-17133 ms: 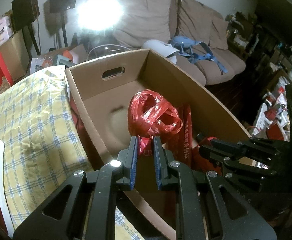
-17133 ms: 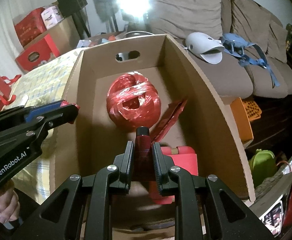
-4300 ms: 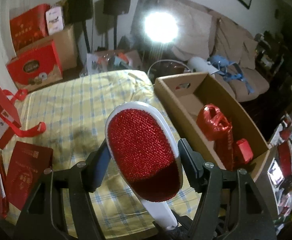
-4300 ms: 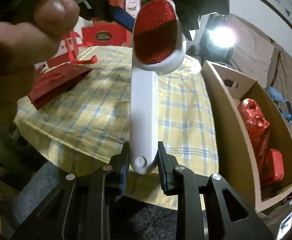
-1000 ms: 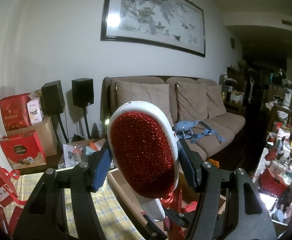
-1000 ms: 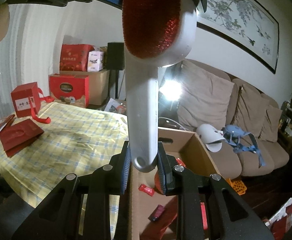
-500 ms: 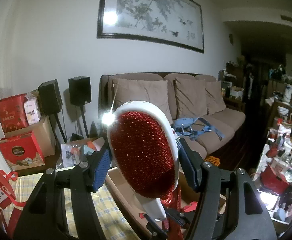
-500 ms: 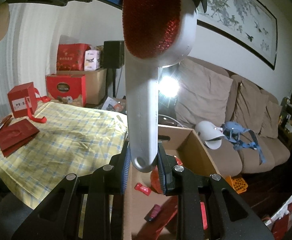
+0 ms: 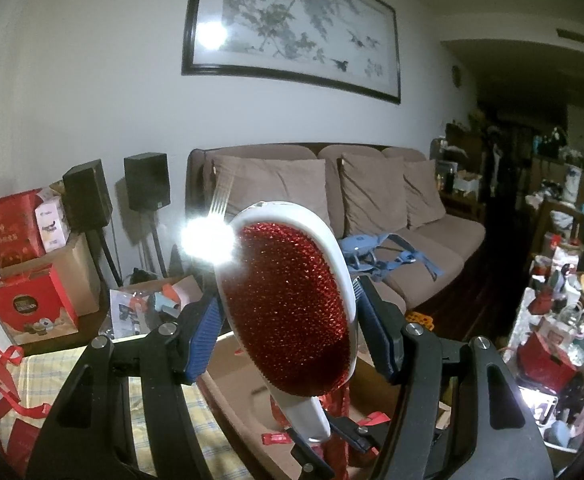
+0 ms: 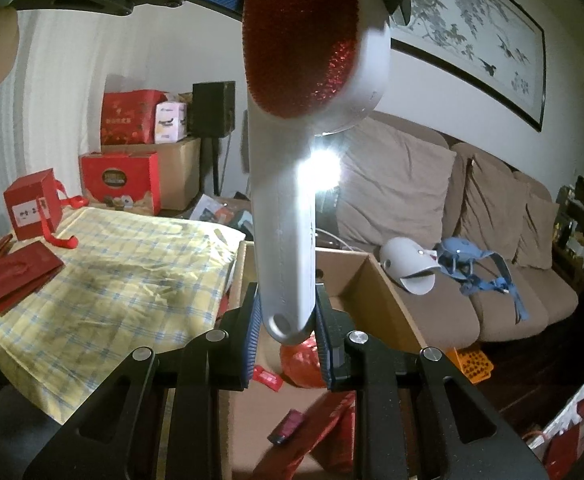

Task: Organize objects
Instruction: 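Lower the lint brush into the cardboard box with the right tool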

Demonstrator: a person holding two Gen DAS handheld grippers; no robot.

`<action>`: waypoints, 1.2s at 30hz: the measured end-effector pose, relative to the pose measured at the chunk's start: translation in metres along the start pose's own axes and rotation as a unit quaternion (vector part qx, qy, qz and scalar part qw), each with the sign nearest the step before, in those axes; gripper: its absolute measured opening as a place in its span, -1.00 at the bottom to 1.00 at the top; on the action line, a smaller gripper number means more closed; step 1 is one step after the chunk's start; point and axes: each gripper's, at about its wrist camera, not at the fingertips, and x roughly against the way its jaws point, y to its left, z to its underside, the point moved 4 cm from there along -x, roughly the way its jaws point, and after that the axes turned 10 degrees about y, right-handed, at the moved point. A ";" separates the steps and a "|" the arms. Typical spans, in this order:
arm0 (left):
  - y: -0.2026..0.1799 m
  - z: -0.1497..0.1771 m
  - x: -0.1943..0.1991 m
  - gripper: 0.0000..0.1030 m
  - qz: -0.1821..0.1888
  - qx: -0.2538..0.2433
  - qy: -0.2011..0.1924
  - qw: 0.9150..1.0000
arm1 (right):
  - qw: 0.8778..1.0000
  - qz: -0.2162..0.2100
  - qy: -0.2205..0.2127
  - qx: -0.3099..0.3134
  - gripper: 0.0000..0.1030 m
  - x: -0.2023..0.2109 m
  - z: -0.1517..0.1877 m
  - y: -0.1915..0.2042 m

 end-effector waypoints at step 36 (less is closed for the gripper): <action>-0.026 0.012 -0.069 0.17 0.032 -0.009 0.049 0.998 | 0.998 0.015 0.044 -0.035 -0.53 -0.040 0.025 -0.037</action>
